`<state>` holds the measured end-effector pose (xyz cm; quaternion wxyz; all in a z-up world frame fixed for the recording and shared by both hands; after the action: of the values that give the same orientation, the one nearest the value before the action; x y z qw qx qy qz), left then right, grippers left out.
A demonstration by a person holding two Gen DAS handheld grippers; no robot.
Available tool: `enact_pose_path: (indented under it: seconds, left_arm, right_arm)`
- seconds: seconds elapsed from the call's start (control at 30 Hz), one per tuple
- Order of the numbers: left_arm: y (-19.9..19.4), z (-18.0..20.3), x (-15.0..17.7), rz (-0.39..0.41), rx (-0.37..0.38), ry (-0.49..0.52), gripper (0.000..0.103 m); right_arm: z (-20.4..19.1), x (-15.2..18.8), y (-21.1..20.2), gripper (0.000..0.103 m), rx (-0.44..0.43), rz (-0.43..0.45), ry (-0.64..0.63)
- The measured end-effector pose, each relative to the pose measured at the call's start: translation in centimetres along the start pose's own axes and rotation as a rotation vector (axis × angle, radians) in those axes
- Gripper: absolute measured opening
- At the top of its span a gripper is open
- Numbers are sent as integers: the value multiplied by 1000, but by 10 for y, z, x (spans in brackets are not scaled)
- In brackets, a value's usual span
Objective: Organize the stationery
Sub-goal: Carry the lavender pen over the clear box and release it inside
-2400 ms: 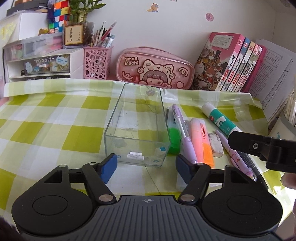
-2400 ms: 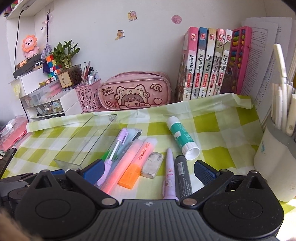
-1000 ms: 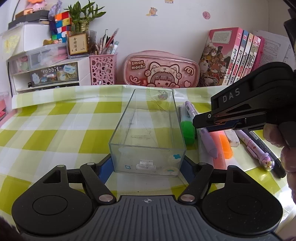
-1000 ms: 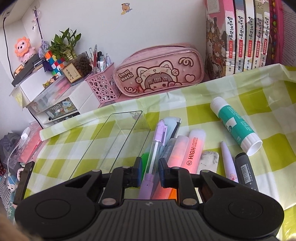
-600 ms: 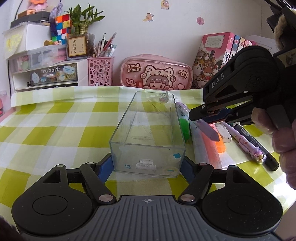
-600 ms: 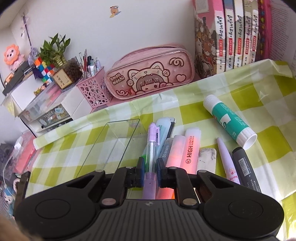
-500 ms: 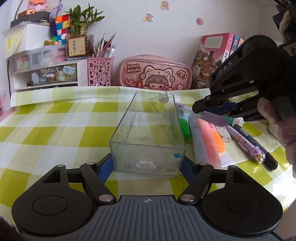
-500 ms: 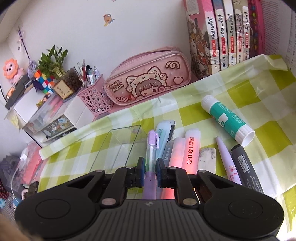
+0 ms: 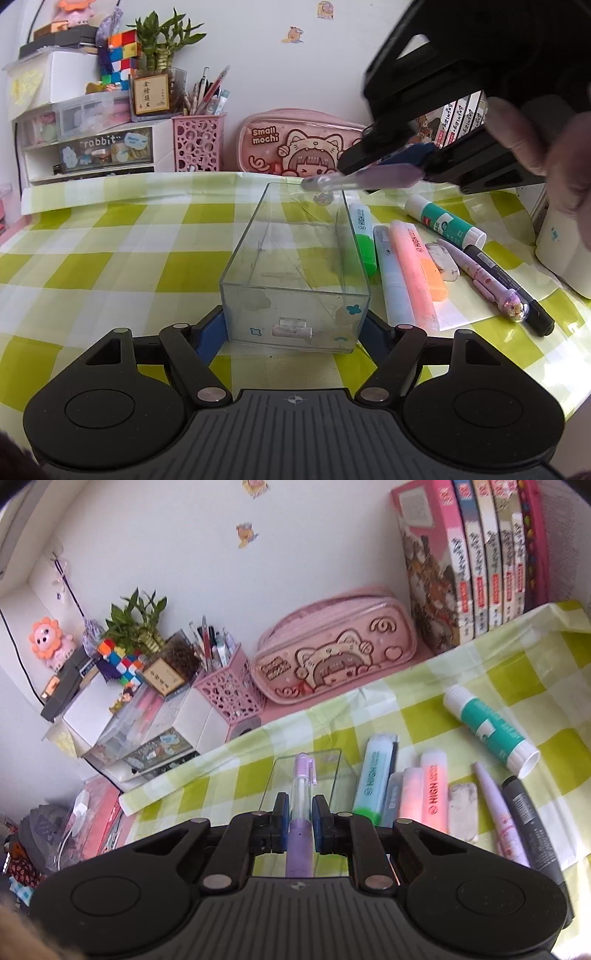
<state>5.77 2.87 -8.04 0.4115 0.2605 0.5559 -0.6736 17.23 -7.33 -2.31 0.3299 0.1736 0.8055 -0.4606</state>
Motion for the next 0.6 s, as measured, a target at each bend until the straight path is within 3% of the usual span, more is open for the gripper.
enact_pose_path:
  seconds: [0.13, 0.3, 0.6]
  left_arm:
    - [0, -1, 0, -2, 5, 1, 73]
    - [1, -1, -1, -3, 15, 2, 73]
    - [0, -2, -1, -3, 21, -5, 73]
  right_arm:
    - [-8, -1, 24, 16, 50, -54, -32]
    - [-14, -5, 43, 16, 53, -109, -35]
    - [-24, -1, 52, 19, -4, -151, -28]
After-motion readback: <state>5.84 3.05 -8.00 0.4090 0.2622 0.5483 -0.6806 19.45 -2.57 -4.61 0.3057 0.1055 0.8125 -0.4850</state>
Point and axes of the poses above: each gripper's, at about its wrist camera, not at the fingertips, and y roughly the way its jaws point, z to its right, x to its underside, the point moved 5 cm from there along y, roughly the way its jaws point, and after that the axes turned 13 degrees about -y, right-handed, at the moved point
